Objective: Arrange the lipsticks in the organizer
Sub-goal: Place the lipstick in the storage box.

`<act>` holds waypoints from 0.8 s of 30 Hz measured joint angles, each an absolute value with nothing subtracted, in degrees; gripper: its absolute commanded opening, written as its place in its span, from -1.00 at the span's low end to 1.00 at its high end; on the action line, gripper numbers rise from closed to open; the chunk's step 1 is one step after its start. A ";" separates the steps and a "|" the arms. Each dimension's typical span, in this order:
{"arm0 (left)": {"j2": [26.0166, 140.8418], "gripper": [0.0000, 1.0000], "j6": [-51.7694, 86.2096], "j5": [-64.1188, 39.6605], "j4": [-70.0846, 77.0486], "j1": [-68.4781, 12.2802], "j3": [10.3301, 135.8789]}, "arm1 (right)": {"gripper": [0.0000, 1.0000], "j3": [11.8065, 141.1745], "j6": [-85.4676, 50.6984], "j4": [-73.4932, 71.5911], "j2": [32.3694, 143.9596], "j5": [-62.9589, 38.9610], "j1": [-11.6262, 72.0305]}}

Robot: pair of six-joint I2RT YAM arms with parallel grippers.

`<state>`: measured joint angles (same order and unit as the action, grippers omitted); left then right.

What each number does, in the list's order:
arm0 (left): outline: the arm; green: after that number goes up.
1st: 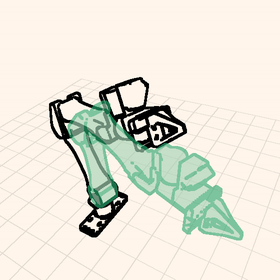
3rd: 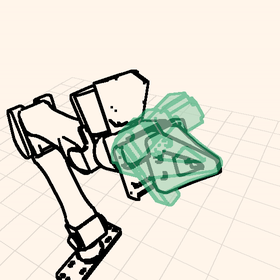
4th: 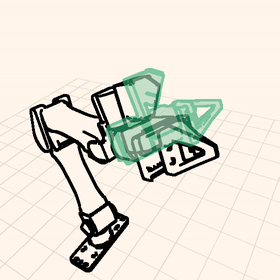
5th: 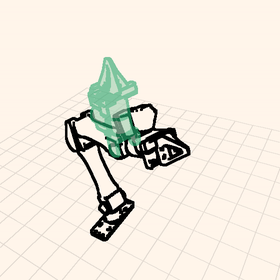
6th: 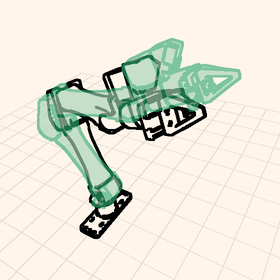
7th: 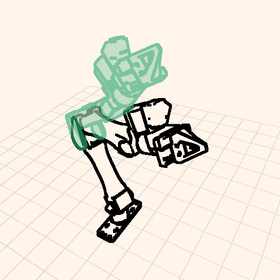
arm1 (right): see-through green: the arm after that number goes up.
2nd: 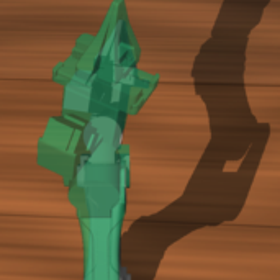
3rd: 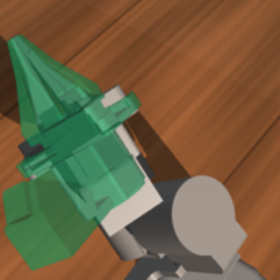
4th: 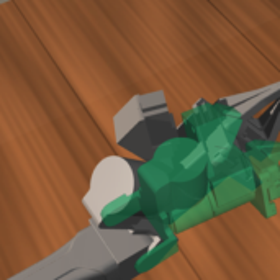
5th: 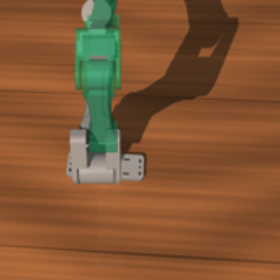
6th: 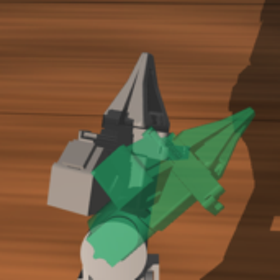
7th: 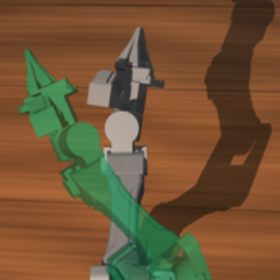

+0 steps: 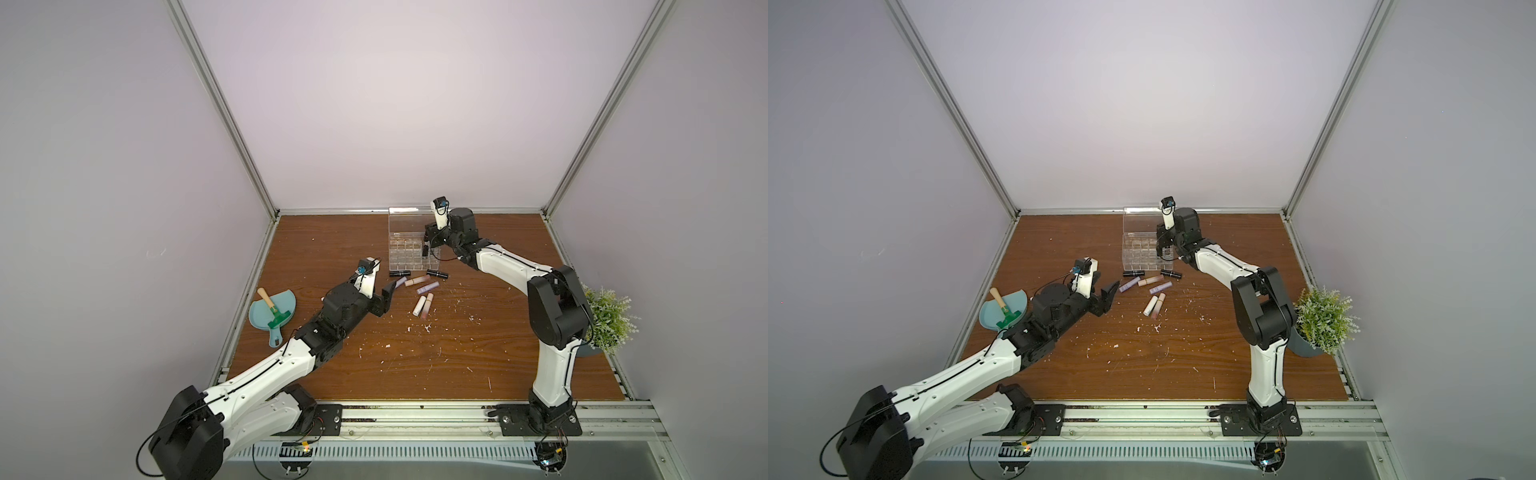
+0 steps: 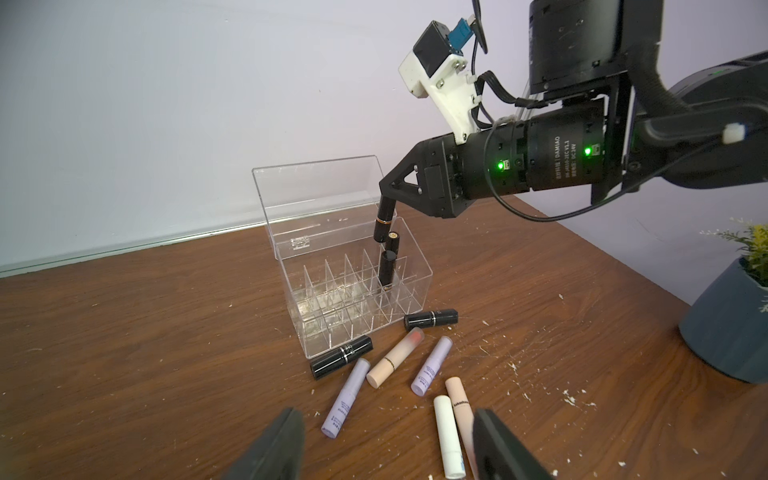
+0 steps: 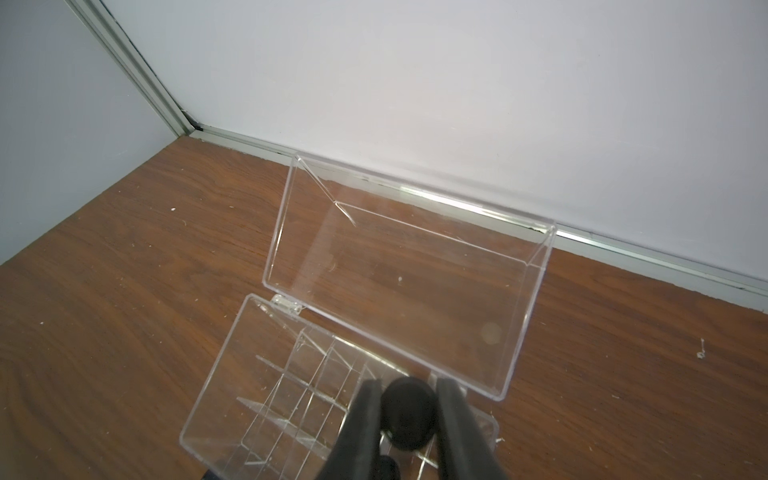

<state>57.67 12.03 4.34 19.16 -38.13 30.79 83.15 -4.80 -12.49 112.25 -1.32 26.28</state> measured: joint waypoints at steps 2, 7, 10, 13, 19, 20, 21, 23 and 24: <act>57.67 0.37 12.03 4.32 19.16 -38.13 30.79 | -0.69 83.15 -4.73 -12.75 112.31 -1.32 26.28; 57.69 0.37 12.05 4.16 19.16 -38.13 30.79 | -0.69 83.13 -4.29 -13.41 113.10 -1.26 26.28; 57.71 0.37 12.08 4.10 19.16 -38.13 30.79 | -0.69 83.13 -4.08 -13.74 113.89 -1.23 26.28; 57.71 0.36 12.08 4.10 19.16 -38.13 30.79 | -0.69 83.13 -3.86 -13.78 114.83 -1.23 26.30; 57.71 0.36 12.10 4.05 19.16 -38.13 30.79 | -0.63 83.13 -3.77 -13.63 116.03 -1.19 26.30; 57.71 0.36 12.10 4.03 19.14 -38.13 30.79 | -0.60 83.13 -3.75 -13.63 116.05 -1.17 26.30; 57.71 0.37 12.10 3.92 19.14 -38.13 30.79 | -0.52 83.13 -3.75 -13.63 116.05 -1.10 26.30; 57.74 0.38 12.10 3.75 19.11 -38.13 30.81 | -0.37 83.13 -3.77 -13.74 116.05 -1.02 26.30; 57.84 0.38 12.10 3.66 19.07 -38.13 30.89 | -0.28 83.13 -3.68 -13.74 116.05 -0.80 26.30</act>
<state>57.84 12.10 3.66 19.07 -38.13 30.89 83.13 -3.68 -13.74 116.05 -0.80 26.30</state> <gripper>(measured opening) 0.686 0.304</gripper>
